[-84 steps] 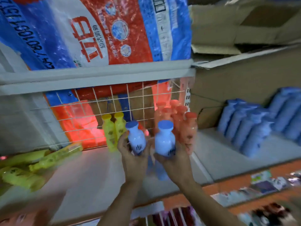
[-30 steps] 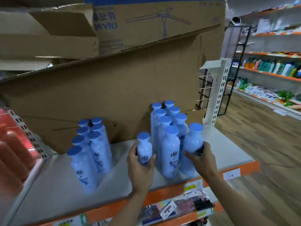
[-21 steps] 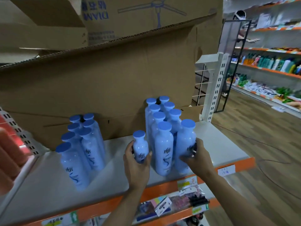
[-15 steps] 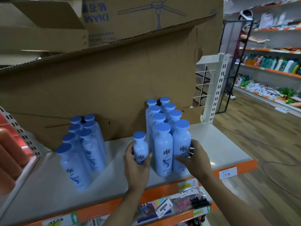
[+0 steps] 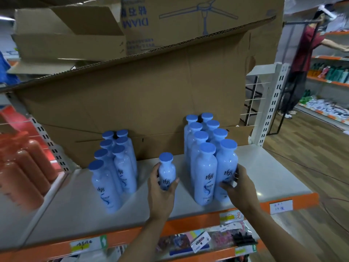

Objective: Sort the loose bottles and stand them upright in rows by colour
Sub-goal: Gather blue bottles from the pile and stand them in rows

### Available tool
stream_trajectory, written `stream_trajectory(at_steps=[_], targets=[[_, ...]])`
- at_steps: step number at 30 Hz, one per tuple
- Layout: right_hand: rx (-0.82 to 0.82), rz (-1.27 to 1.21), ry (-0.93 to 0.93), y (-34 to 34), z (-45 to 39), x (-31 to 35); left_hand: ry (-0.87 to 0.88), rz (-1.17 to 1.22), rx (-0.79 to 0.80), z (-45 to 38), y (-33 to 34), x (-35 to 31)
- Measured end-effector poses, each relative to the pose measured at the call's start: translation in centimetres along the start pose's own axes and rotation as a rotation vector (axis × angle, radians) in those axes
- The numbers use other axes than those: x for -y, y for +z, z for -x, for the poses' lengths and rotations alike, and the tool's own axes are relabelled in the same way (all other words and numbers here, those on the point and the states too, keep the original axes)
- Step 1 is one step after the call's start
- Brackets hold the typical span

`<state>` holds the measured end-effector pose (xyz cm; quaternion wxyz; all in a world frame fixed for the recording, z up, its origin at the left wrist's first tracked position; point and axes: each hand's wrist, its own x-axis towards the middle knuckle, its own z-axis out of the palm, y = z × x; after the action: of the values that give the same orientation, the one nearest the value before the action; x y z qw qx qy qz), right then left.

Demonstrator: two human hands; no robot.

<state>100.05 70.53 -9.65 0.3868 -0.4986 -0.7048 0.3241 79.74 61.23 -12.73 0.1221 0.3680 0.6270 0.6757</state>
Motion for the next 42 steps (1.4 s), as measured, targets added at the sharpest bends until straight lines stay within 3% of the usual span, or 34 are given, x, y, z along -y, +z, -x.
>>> stream_trajectory(at_steps=[7, 11, 13, 17, 21, 24, 29, 33, 35, 38, 42], targets=[[0.101, -0.031, 0.071, -1.2, -0.8, 0.1, -0.019, 0.013, -0.005, 0.3, -0.9, -0.3], [-0.268, -0.068, -0.122, -0.7, 1.1, 3.1, -0.02, 0.026, -0.023, 0.5, -1.5, -0.4], [-0.338, -0.175, -0.312, 0.2, 2.7, 5.6, -0.029, 0.032, -0.033, 0.4, -2.1, -0.1], [-0.071, -0.192, -0.499, 4.1, 3.9, 10.1, -0.02, -0.001, -0.063, -0.1, -3.7, -0.7], [0.331, -0.134, -0.247, 9.5, 3.6, 12.2, 0.038, -0.083, -0.081, -0.3, -5.5, -1.1], [0.528, -0.188, -0.122, 12.2, 3.3, 13.5, 0.032, -0.143, -0.029, -0.4, -7.2, -1.7], [0.535, -0.194, -0.154, 15.3, 2.4, 14.3, 0.191, -0.378, 0.002, -0.6, -10.6, -4.0], [0.524, -0.208, -0.151, 16.9, 2.2, 15.0, 0.266, -0.506, -0.145, -0.6, -14.5, -4.1], [0.549, -0.217, -0.153, 17.8, 2.2, 15.3, 0.222, -0.532, -0.234, -0.8, -16.5, -3.7], [0.555, -0.251, -0.115, 18.9, 2.9, 15.2, 0.017, -0.498, -0.268, -2.2, -18.3, -1.6], [0.512, -0.266, -0.14, 20.4, 3.9, 14.4, -0.048, -0.346, -0.07, -3.8, -18.5, 1.1]])
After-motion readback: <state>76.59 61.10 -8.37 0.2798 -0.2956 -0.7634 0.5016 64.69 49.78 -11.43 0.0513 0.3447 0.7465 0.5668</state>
